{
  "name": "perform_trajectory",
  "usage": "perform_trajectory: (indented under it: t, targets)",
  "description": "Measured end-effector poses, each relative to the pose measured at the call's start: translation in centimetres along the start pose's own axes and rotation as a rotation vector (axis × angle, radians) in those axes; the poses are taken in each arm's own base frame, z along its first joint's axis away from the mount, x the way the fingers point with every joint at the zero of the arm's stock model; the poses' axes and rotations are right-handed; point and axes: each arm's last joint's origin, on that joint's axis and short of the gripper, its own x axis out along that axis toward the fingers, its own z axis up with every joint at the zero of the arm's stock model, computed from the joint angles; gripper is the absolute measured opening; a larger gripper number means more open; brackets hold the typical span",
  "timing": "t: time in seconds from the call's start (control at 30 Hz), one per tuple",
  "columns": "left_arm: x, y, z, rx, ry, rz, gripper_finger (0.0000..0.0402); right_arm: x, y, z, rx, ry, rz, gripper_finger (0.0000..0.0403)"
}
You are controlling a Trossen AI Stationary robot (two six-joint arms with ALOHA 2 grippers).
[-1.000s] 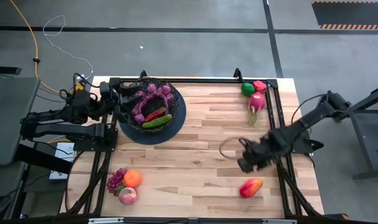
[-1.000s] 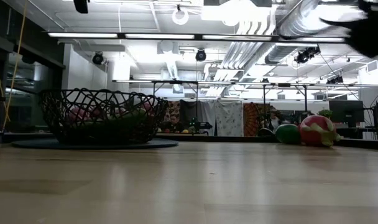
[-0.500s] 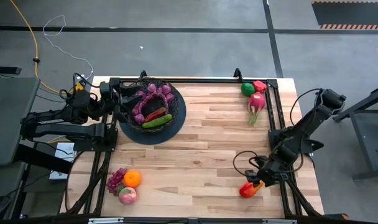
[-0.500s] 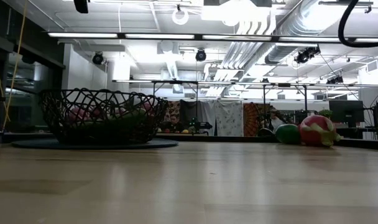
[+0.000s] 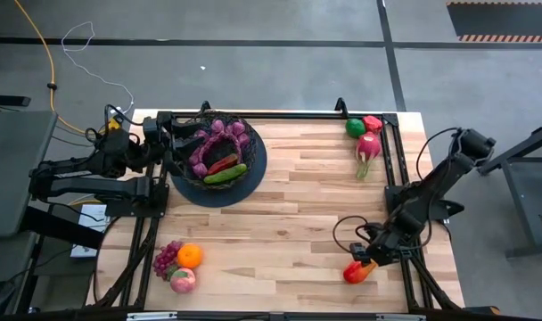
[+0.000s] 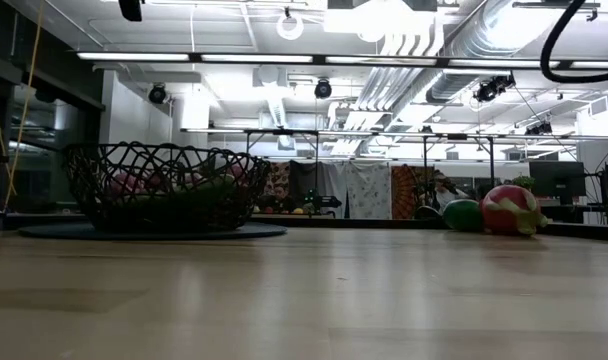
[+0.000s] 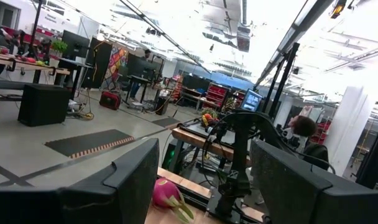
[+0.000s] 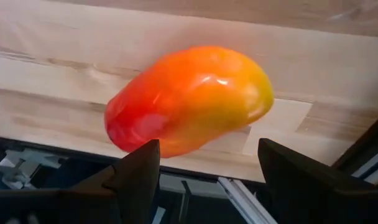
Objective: Build produce basket
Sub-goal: Put the red mango into the black wire basket
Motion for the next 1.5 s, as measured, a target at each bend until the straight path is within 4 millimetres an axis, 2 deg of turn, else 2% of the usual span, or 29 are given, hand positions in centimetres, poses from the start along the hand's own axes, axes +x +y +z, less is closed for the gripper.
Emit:
perform_trajectory:
  t: [0.27, 0.5, 0.93, 1.17, 1.5]
  targets:
    - [0.0, 0.0, 0.0, 0.0, 0.0, 0.001, 0.0241, 1.6, 1.2, 0.0, 0.015, 0.013, 0.018, 0.0261]
    - [0.0, 0.0, 0.0, 0.0, -0.002, 0.008, 0.0241, 2.4, 1.8, 0.9, 0.045, -0.033, -0.015, 0.0261]
    - [0.0, 0.0, 0.0, 0.0, -0.003, 0.011, 0.0241, 1.5, 2.8, 4.0, -0.085, -0.175, -0.031, 0.0262]
    - [0.0, 0.0, 0.0, -0.001, -0.003, 0.011, 0.0241, 0.6, 3.8, 6.1, -0.208, -0.258, -0.023, 0.0262]
    - [0.0, 0.0, 0.0, -0.026, -0.004, 0.01, 0.0241, -0.7, 5.1, 9.3, -0.298, -0.313, -0.014, 0.0262]
